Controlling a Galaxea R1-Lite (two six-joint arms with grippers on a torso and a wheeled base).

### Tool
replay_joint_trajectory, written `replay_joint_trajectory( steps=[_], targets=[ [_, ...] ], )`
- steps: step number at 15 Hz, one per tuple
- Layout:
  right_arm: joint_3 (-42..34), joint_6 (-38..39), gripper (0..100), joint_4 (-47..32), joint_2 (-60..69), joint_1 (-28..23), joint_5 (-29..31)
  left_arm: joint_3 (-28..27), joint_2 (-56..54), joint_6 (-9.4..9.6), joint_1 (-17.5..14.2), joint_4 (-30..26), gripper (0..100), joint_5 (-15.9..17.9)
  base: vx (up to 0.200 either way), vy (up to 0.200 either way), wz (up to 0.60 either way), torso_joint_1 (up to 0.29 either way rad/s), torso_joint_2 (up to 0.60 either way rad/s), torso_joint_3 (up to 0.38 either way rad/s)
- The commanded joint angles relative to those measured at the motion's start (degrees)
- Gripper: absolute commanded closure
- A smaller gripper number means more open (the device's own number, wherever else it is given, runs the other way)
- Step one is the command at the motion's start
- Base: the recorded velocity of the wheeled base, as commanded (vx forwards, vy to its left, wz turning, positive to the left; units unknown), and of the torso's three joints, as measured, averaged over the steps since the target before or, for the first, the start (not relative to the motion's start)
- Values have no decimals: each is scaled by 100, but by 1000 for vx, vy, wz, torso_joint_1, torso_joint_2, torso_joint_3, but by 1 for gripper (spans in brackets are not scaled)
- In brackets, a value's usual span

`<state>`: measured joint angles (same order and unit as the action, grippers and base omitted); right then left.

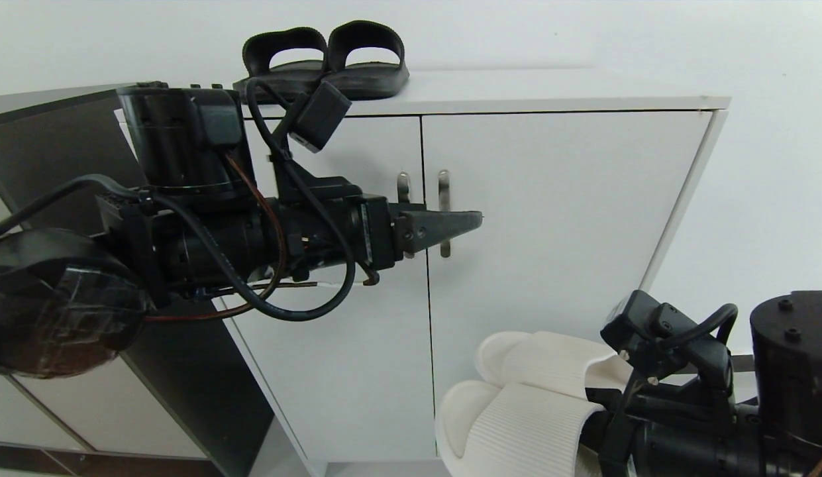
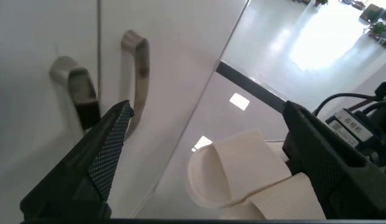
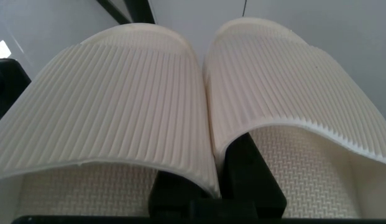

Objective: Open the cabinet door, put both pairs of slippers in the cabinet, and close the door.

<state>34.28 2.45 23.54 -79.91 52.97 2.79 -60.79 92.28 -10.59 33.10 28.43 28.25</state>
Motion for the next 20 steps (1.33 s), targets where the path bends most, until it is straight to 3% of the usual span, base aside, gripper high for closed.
replay_joint_trajectory(
  steps=[1, 3, 9, 10, 16, 20],
  targets=[
    [0, 1, 100, 1, 2, 3, 2, -38, 176, -4, -23, 119, 0, -91, 0, 0, 0, 0, 0, 0],
    [0, 1, 100, 1, 2, 3, 2, -38, 369, -13, -23, 435, 0, -197, 0, 0, 0, 0, 0, 0],
    [-18, -8, 100, 1, 2, 3, 2, -126, 589, -13, 30, 453, 0, -179, 0, 0, 0, 0, 0, 0],
    [-18, -8, 100, -7, 2, 12, 2, -126, 580, -13, 30, 453, 100, -170, 0, 0, 0, 0, 0, 0],
    [-150, -8, 100, -7, 134, 100, -270, -47, 413, -13, 100, 444, 100, -170, 0, 0, 0, 0, 0, 0],
    [-220, -8, 100, -7, 195, 117, -543, 586, -255, -13, 434, 444, 100, -188, 0, 0, 0, 0, 0, 0]
  ],
)
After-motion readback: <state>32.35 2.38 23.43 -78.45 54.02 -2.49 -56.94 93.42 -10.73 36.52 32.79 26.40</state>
